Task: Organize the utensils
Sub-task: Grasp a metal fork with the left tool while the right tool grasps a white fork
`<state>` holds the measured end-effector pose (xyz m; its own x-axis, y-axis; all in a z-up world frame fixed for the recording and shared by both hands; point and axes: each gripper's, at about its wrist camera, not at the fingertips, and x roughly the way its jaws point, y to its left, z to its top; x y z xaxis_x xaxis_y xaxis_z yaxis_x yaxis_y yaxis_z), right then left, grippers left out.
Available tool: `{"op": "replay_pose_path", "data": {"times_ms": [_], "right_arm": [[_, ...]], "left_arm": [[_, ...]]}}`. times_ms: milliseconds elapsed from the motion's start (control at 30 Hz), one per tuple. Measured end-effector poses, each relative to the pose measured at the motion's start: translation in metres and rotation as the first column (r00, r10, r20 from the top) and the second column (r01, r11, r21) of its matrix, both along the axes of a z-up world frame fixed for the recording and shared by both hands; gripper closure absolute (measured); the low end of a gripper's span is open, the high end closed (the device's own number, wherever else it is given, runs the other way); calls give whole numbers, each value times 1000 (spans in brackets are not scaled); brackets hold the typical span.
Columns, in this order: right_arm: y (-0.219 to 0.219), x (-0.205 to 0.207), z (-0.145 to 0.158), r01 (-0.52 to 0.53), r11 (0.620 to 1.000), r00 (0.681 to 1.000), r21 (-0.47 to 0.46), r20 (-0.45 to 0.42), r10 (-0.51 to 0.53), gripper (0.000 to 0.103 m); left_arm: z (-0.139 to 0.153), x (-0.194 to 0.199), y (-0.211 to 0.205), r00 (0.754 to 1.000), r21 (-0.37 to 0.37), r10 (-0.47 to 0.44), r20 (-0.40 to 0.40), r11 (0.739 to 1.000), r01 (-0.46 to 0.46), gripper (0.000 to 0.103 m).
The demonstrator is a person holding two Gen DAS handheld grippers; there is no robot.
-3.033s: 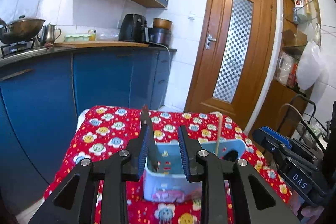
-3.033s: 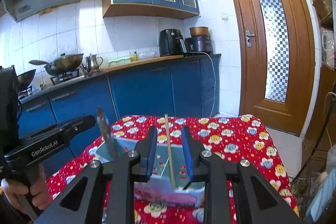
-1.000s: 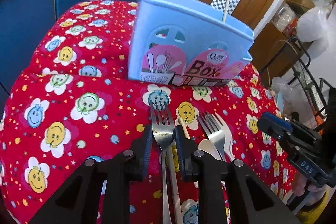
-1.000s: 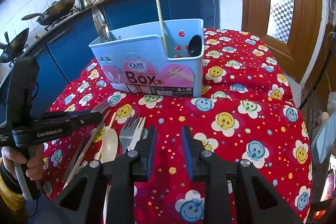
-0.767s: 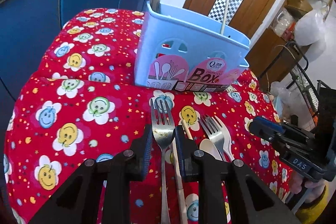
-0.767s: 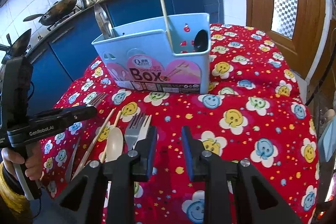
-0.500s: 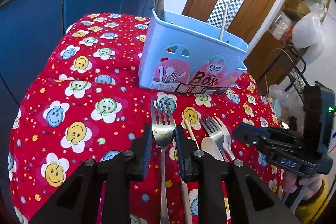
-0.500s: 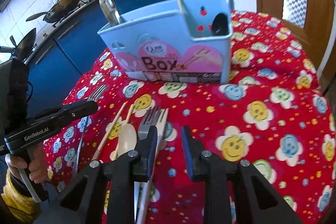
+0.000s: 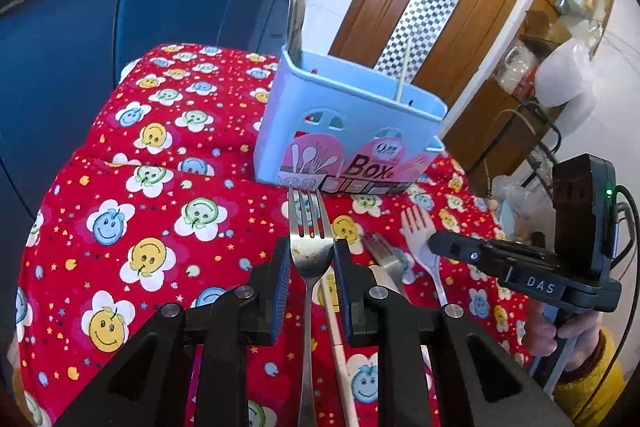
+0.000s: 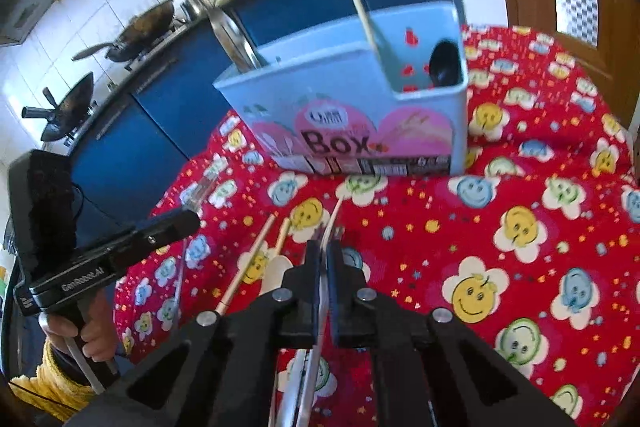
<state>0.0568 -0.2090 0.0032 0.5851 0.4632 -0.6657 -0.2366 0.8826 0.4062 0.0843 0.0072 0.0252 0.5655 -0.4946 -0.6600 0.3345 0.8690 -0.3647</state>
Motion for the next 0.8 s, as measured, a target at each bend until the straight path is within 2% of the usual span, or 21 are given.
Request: {"op": "replay_pose_path", "data": {"times_ms": [167,367,733,767,800], "right_arm": [[-8,-16,24,30,1000,992,0,126,-30,98],[-9,-33,50,79,997,957,-18,281,-70,98],[-14,-35,81,135,991,915,-22,387,-116,98],[-14,-34,84,139,990,910,-24,397,-119,98],[-15,-34,88,146,989,905,-25,406,-123,98]], "left_arm": [[11,-9,1,999,-35,-13,32,999,14,82],[25,-23,1,996,-76,-32,87,996,39,82],[43,-25,1,989,-136,-14,150,990,35,83],[45,-24,1,988,-138,-12,153,990,33,87],[47,-22,0,988,-145,-11,156,989,34,100]]}}
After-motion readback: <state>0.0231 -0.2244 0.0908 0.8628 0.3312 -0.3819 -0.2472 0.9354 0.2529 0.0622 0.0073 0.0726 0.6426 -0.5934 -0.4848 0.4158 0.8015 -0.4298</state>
